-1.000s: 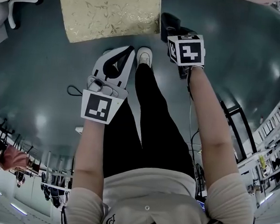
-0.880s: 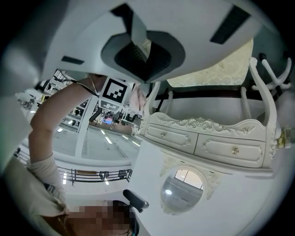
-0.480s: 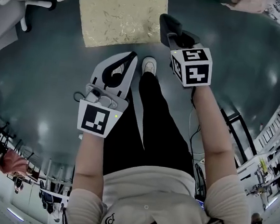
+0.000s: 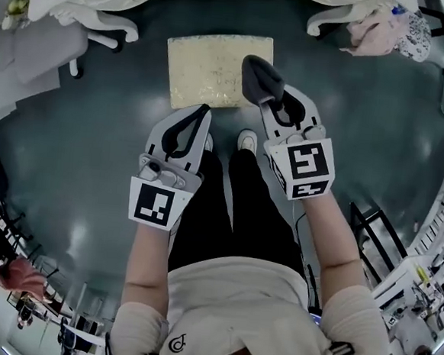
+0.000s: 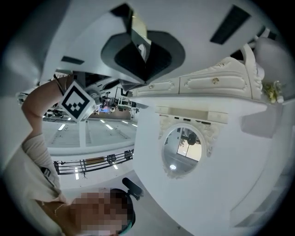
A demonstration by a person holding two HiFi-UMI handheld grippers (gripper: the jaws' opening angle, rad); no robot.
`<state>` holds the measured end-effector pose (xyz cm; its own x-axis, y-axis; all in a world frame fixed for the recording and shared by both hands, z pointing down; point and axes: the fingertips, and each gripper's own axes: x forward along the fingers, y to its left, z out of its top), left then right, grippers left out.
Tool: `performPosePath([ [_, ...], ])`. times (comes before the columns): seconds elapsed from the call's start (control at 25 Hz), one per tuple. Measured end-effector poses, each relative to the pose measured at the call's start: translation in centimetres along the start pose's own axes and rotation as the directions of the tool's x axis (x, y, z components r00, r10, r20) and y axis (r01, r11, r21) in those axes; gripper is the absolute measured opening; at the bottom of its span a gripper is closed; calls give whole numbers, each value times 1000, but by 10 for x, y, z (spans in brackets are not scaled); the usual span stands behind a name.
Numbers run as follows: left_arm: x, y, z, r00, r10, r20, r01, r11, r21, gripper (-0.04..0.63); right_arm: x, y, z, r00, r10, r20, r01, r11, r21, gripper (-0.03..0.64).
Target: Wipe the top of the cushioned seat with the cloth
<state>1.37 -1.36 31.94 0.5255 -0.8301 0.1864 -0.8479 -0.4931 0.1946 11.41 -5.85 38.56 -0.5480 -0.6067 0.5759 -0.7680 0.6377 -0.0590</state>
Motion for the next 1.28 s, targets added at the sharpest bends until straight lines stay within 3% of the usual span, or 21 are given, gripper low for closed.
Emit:
performPosePath([
  [0.16, -21, 6, 56, 999, 23, 38, -25, 999, 43, 14, -32, 14, 52, 998, -5, 60, 9, 998, -62, 81],
  [0.36, -39, 10, 126, 993, 27, 112, -39, 994, 105, 14, -70, 16, 113, 988, -42, 146, 50, 997, -52, 81],
  [0.64, -54, 12, 196, 993, 31, 111, -50, 984, 169, 14, -124, 16, 187, 954, -85, 286, 110, 991, -74, 80],
  [0.76, -65, 4, 227, 989, 20, 147, -51, 977, 209, 14, -145, 19, 212, 936, -102, 336, 137, 987, -81, 80],
  [1.12, -93, -7, 284, 979, 34, 201, -94, 950, 299, 14, -201, 31, 268, 879, -117, 462, 183, 978, -101, 78],
  [1.28, -103, -11, 301, 977, 17, 213, -77, 958, 275, 14, -215, 37, 284, 854, -100, 511, 175, 980, -100, 77],
])
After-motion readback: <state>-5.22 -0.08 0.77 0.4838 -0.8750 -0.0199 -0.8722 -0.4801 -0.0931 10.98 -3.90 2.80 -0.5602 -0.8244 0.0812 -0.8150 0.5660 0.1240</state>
